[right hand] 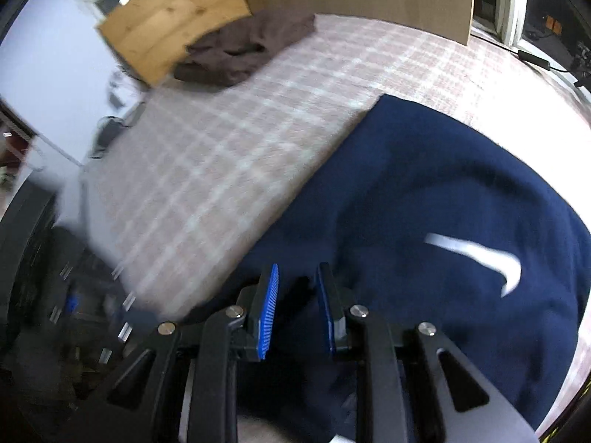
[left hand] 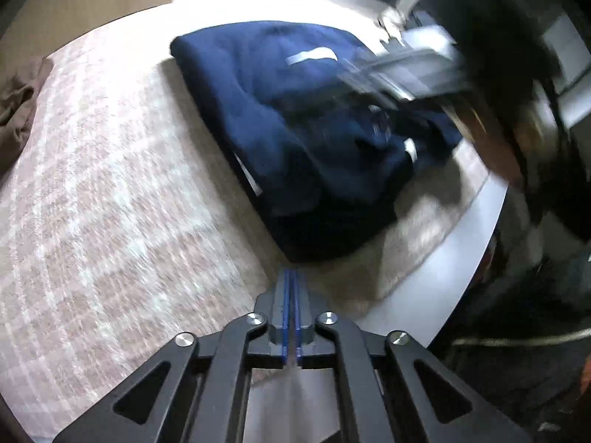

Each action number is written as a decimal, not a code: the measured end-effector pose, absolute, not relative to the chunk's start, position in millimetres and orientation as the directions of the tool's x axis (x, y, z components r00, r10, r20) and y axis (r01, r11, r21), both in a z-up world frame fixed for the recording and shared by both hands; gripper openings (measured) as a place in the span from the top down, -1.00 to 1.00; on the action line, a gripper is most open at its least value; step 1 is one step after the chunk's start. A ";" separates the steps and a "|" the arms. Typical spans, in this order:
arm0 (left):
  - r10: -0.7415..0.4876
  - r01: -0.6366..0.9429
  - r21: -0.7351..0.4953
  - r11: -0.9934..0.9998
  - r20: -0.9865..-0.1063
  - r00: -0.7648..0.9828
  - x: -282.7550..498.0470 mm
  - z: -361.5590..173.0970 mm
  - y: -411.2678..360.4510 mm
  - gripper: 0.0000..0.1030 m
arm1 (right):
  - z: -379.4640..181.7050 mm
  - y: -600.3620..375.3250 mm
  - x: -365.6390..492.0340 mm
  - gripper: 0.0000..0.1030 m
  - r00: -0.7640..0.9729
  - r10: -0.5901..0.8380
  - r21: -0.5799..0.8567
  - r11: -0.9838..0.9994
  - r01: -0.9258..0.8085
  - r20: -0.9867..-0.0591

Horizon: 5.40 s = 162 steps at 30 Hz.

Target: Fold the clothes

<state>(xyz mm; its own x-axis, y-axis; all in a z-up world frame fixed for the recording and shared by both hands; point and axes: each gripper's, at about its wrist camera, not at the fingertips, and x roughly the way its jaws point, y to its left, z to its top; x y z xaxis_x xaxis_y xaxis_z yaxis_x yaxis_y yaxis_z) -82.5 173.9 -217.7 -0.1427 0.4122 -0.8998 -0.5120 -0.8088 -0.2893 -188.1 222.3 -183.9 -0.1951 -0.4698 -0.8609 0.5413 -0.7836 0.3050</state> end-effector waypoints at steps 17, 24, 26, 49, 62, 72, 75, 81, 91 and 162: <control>0.468 -0.522 -0.302 -0.797 -0.856 -0.219 -71.0 -200.3 190.5 0.94 | -195.0 199.4 -213.6 0.21 -0.200 -0.418 0.243 -0.787 0.568 -0.886; 0.453 -0.480 -0.308 -0.822 -0.864 -0.222 -68.0 -213.4 164.4 0.96 | -205.2 191.8 -230.0 0.21 -0.200 -0.403 0.230 -0.791 0.568 -0.893; 0.452 -0.482 -0.309 -0.820 -0.866 -0.215 -66.4 -221.2 169.6 0.95 | -204.8 191.2 -230.1 0.21 -0.202 -0.401 0.225 -0.789 0.572 -0.894; 0.379 -0.746 -0.210 -0.632 -0.923 -0.061 -101.7 -217.5 250.6 0.61 | -152.6 397.0 -87.0 -0.02 -0.358 -0.289 0.241 -0.955 0.174 -0.888; 0.381 -0.884 -0.095 -0.457 -0.919 -0.098 -84.7 -180.5 316.3 0.39 | -202.5 442.8 -86.4 -0.02 -0.297 -0.467 0.504 -0.862 -0.058 -0.833; 0.375 -0.899 -0.141 -0.415 -0.927 -0.028 -110.8 -174.8 317.3 0.95 | -194.8 443.3 -85.5 -0.02 -0.372 -0.554 0.631 -0.765 -0.127 -0.745; 0.377 -0.905 -0.153 -0.397 -0.926 -0.009 -112.8 -163.1 313.2 0.96 | -204.1 435.8 -96.6 0.61 -0.353 -0.510 0.585 -0.798 -0.147 -0.784; 0.400 -0.900 -0.194 -0.390 -0.916 0.024 -118.0 -136.3 295.1 0.87 | -186.6 420.8 -81.9 0.79 -0.355 -0.448 0.507 -0.857 -0.091 -0.821; 0.421 -0.792 -0.234 -0.564 -0.907 -0.031 -155.4 -113.5 225.8 0.46 | -147.1 422.7 -90.4 0.30 -0.435 -0.283 0.334 -0.941 -0.044 -0.855; 0.408 -0.798 -0.221 -0.560 -0.913 -0.033 -335.2 -168.9 378.7 0.24 | -191.7 468.5 -109.2 0.76 -0.327 -0.384 0.407 -0.913 -0.003 -0.864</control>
